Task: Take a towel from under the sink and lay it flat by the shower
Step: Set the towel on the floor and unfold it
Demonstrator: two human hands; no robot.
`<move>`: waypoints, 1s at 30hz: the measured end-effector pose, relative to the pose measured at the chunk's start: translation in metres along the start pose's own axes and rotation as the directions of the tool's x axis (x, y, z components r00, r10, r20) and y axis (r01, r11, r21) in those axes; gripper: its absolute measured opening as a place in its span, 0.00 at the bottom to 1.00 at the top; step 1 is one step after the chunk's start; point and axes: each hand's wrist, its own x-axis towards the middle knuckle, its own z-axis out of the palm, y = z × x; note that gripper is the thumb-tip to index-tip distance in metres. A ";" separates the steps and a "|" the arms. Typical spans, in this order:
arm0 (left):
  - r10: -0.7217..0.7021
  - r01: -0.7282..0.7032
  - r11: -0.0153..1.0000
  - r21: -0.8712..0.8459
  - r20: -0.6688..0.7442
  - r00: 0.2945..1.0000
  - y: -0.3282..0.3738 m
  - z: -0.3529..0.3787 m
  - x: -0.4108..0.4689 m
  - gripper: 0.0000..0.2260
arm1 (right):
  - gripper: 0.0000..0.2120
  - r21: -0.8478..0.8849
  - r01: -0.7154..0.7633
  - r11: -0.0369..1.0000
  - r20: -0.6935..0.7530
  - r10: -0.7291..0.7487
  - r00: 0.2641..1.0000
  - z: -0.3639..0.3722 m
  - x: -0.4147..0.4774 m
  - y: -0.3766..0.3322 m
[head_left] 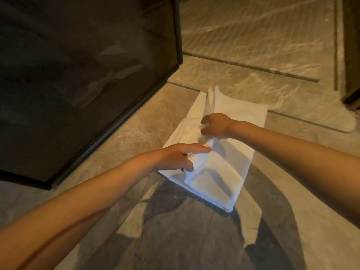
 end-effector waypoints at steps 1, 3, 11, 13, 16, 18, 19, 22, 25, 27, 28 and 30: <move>-0.002 0.002 1.000 -0.024 0.013 1.000 0.000 0.001 0.000 0.33 | 0.24 -0.012 -0.017 1.000 -0.059 0.016 0.998 -0.003 0.000 0.006; -0.013 0.016 0.997 -0.080 0.037 0.999 0.000 0.001 0.001 0.33 | 0.28 0.087 -0.022 0.996 -0.129 0.033 0.991 -0.008 0.000 0.019; 0.009 0.035 0.874 -0.485 0.088 0.996 0.000 -0.005 0.005 0.27 | 0.36 0.426 0.156 0.891 -0.236 -0.057 0.970 -0.019 -0.025 0.059; 0.014 0.028 0.875 -0.483 0.084 0.996 0.005 -0.001 0.009 0.27 | 0.36 0.438 0.179 0.881 -0.257 -0.069 0.964 -0.024 -0.034 0.069; 0.032 0.000 0.905 -0.426 0.069 0.997 0.018 0.007 0.020 0.29 | 0.38 0.441 0.209 0.873 -0.276 -0.090 0.957 -0.032 -0.050 0.084; 0.049 -0.005 0.908 -0.419 0.094 0.994 0.027 0.015 0.030 0.28 | 0.39 0.434 0.222 0.873 -0.288 -0.099 0.953 -0.038 -0.063 0.097; 0.056 -0.005 0.909 -0.417 0.111 0.992 0.032 0.019 0.035 0.28 | 0.39 0.440 0.226 0.869 -0.296 -0.098 0.950 -0.041 -0.069 0.103; 0.094 -0.015 0.905 -0.424 0.165 0.982 0.047 0.036 0.050 0.29 | 0.40 0.433 0.246 0.867 -0.331 -0.102 0.938 -0.050 -0.092 0.126; 0.141 -0.039 0.910 -0.412 0.221 0.965 0.063 0.059 0.067 0.29 | 0.41 0.382 0.213 0.899 -0.348 -0.074 0.935 -0.057 -0.121 0.154; 0.160 -0.042 0.916 -0.399 0.267 0.950 0.072 0.077 0.081 0.30 | 0.41 0.321 0.166 0.932 -0.371 -0.037 0.928 -0.059 -0.143 0.175; 0.164 -0.038 0.919 -0.392 0.294 0.942 0.077 0.086 0.088 0.29 | 0.41 0.286 0.133 0.949 -0.378 -0.016 0.926 -0.059 -0.154 0.186; 0.175 -0.032 0.924 -0.380 0.345 0.922 0.085 0.105 0.102 0.29 | 0.41 0.268 0.069 0.961 -0.367 0.036 0.930 -0.058 -0.174 0.208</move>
